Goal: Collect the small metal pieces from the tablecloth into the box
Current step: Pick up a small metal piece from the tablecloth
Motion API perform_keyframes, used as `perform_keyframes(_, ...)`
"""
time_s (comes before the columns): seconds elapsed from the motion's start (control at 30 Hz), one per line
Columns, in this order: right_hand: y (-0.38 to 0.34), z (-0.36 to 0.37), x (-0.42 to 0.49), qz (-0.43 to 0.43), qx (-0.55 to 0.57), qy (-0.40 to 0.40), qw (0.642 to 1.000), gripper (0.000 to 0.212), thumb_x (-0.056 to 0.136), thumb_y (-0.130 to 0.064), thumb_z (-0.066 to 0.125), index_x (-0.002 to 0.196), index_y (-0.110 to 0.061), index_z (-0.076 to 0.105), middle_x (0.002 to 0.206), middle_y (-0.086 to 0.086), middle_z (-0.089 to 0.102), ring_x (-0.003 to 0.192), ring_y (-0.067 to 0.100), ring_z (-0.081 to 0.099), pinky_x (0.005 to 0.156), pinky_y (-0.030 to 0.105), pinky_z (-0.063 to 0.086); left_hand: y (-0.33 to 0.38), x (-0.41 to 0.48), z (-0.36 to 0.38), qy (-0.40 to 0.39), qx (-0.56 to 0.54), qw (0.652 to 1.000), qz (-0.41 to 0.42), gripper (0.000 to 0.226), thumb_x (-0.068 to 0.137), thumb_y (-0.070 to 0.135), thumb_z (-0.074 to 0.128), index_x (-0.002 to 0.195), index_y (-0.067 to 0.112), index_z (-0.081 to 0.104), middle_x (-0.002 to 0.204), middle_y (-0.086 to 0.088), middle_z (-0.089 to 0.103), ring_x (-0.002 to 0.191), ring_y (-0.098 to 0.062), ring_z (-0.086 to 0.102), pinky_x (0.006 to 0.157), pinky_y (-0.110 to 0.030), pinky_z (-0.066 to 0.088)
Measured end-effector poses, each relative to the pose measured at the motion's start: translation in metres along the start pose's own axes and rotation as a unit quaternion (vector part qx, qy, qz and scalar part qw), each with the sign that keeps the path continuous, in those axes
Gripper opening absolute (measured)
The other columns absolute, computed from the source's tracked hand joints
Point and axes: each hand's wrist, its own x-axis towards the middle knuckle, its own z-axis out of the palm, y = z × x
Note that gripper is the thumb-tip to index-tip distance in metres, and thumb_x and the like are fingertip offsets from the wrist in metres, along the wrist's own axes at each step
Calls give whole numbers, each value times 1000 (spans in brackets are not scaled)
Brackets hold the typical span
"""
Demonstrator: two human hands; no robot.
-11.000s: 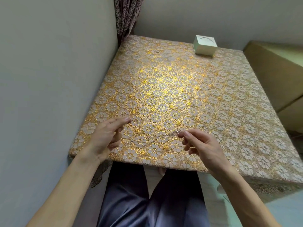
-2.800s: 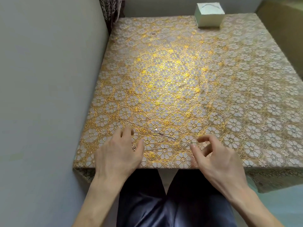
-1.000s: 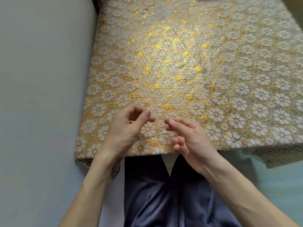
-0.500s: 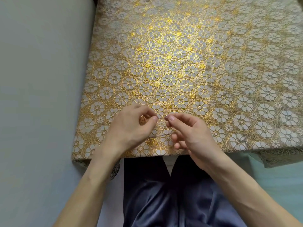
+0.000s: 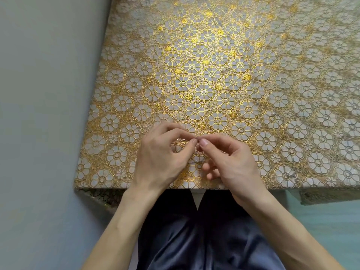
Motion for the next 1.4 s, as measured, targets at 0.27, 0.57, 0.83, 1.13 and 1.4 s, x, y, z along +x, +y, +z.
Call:
perform_keyframes(0.27, 4, -7, -4, -57, -105, 14, 993, 11, 94, -20, 70, 99, -22, 79, 82, 1, 76, 46, 12, 62, 44, 17, 44, -5, -3, 2, 15, 0, 1000, 24, 4, 85, 23, 77, 88, 21, 75, 97, 9, 67, 92, -9, 64, 80, -27, 54)
perform_keyframes(0.57, -5, -18, -7, -141, -252, 31, 957, 2, 91, -27, 74, 90, -27, 76, 78, -12, 74, 53, 12, 69, 53, 29, 54, -14, -5, 2, -5, 111, 978, 176, 13, 92, 27, 70, 93, 14, 74, 100, 1, 70, 93, -24, 67, 74, -47, 52)
perform_keyframes(0.83, -2, -22, -5, -152, -342, 21, 927, 8, 88, -36, 74, 84, -29, 75, 71, -19, 70, 61, 5, 69, 62, 25, 52, -9, -7, 0, 0, 176, 951, 254, 15, 91, 28, 67, 88, 15, 74, 96, 2, 72, 86, -26, 69, 70, -40, 50)
perform_keyframes(1.13, -3, -20, -7, -186, -404, 28, 895, 9, 85, -32, 71, 79, -26, 71, 60, -18, 63, 62, 1, 64, 59, 9, 41, -2, -9, 0, -9, 206, 936, 286, 16, 92, 28, 66, 84, 16, 72, 95, 4, 71, 85, -25, 66, 73, -40, 49)
perform_keyframes(1.4, -1, -25, -6, -140, -331, -16, 933, 9, 83, -25, 69, 75, -21, 68, 61, -8, 64, 56, 14, 64, 60, 34, 56, 1, -15, 0, -23, 139, 964, 224, 15, 87, 34, 67, 86, 22, 76, 98, 6, 70, 82, -21, 65, 73, -42, 48)
